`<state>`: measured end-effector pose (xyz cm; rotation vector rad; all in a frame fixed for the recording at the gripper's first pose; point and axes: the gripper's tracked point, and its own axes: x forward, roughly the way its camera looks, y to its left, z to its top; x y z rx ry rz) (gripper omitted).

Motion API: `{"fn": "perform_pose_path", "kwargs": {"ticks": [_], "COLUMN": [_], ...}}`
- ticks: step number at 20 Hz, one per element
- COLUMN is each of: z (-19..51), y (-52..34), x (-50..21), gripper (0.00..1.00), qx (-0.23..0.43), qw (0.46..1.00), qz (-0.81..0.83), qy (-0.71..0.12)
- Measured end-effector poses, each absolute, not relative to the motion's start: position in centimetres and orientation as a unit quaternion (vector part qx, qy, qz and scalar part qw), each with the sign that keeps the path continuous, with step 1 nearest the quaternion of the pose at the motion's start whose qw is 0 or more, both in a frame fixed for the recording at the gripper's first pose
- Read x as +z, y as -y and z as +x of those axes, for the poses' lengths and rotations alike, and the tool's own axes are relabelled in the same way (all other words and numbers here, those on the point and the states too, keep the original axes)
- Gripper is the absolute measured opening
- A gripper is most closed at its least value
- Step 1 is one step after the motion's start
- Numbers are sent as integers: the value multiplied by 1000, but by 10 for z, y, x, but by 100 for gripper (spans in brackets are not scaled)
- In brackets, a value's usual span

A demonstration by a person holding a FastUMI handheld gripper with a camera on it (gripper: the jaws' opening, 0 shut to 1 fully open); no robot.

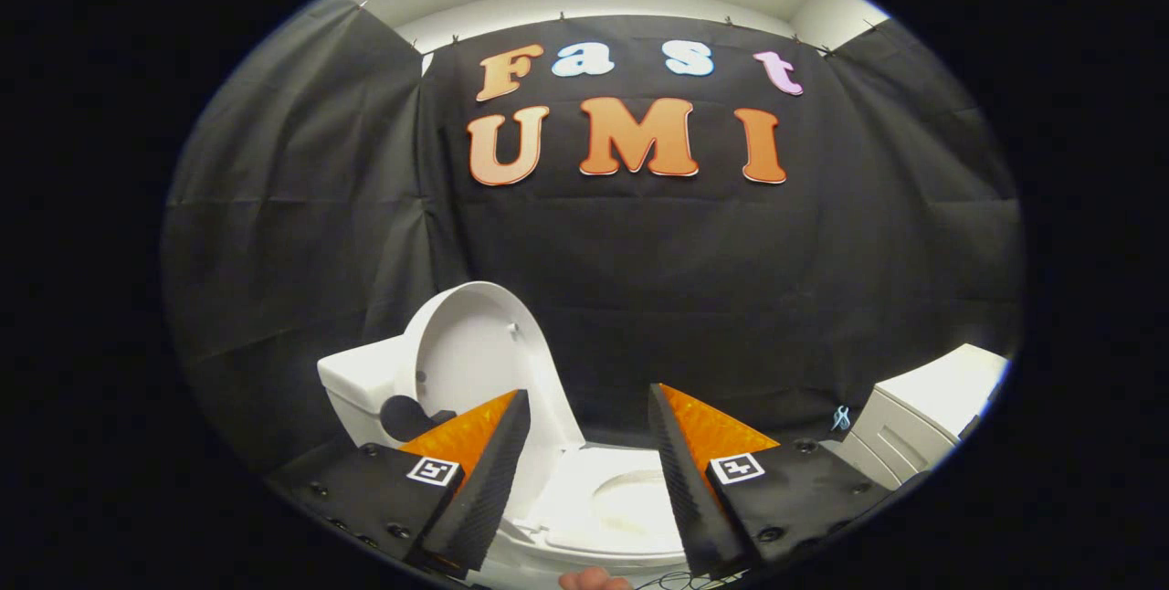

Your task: Open the toilet lid.

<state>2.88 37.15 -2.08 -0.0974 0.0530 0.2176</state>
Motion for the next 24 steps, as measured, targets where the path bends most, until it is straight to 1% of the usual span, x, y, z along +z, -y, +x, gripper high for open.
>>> {"fn": "perform_pose_path", "kwargs": {"ticks": [7, 13, 18, 24], "z": [18, 8, 2, 2], "y": [-300, -262, -247, -252], "x": [6, 32, 43, 47], "gripper": [85, 85, 85, 85], "qx": [77, 63, 55, 60], "qw": [996, 997, 998, 998], "qz": [-45, -37, -22, -17], "qy": [-10, 9, 18, 20]}}
